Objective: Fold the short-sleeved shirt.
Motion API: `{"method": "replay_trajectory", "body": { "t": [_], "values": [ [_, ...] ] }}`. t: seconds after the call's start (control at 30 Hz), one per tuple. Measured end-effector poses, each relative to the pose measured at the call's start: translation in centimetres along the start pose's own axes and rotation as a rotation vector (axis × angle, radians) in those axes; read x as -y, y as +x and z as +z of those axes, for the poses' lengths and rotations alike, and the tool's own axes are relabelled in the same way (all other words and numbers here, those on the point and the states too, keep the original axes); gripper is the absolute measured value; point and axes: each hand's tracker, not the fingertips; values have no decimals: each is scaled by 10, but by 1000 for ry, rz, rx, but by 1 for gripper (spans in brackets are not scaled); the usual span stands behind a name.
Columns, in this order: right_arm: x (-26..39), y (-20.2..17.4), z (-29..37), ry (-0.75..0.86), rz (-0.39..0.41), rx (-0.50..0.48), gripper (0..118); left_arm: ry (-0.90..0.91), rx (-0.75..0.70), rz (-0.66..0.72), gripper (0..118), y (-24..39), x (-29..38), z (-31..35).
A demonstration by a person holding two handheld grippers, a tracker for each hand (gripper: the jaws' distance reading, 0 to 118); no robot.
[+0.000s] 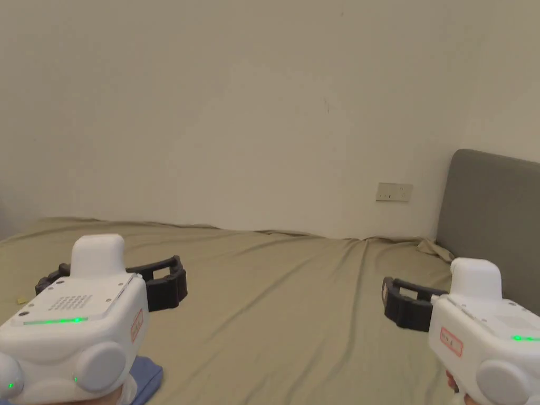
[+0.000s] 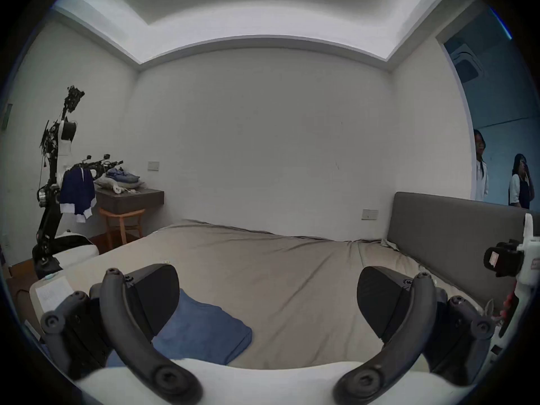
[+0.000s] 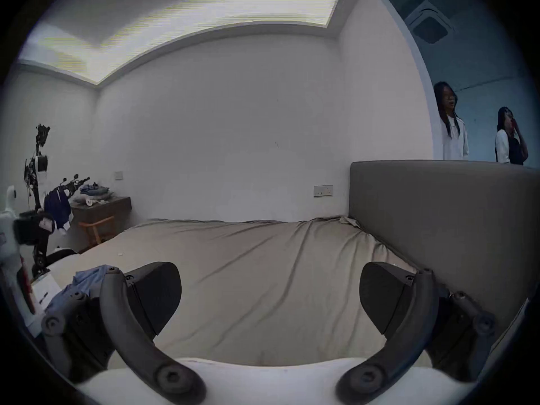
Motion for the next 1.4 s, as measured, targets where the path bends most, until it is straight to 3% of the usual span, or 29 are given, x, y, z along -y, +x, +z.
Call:
{"method": "replay_trajectory", "body": {
  "t": [0.17,0.37,0.4,0.43,0.47,0.5,0.57,0.63,0.73,0.9,1.03,1.17,1.3,1.4],
  "values": [
    [6,1,-1,-49,-32,-44,118,17,-14,-36,118,3,5,0],
    [7,-2,2,-23,11,-35,117,-43,-11,-32,117,2,15,-1],
    [6,-2,3,-49,27,-42,107,-49,-28,-33,100,1,17,-1],
    [6,-3,2,-83,53,-51,77,-43,-36,-41,66,0,19,0],
    [8,-5,2,-73,78,-57,14,-40,-74,-58,9,0,21,-1],
    [11,-7,1,-61,103,-42,3,-36,-108,-61,1,-1,23,-2],
    [17,-9,1,-62,91,-7,3,-22,-143,-31,1,-9,26,2],
    [18,-8,1,-110,7,-80,3,-34,-107,-15,1,-19,23,10],
    [17,-30,4,-74,70,-100,3,6,-147,-56,1,-39,15,30],
    [8,-120,15,-52,121,-398,3,29,-294,-85,1,-99,1,94],
    [21,-200,27,-33,109,-651,3,-21,-446,-66,1,-144,11,156],
    [51,-257,26,-142,51,-839,3,-96,-567,-50,1,-181,33,205],
    [67,-280,15,-165,63,-854,3,-153,-580,-81,1,-202,47,212],
    [62,-274,-1,-176,65,-840,3,-179,-533,-57,1,-213,48,186]
  ]
}}
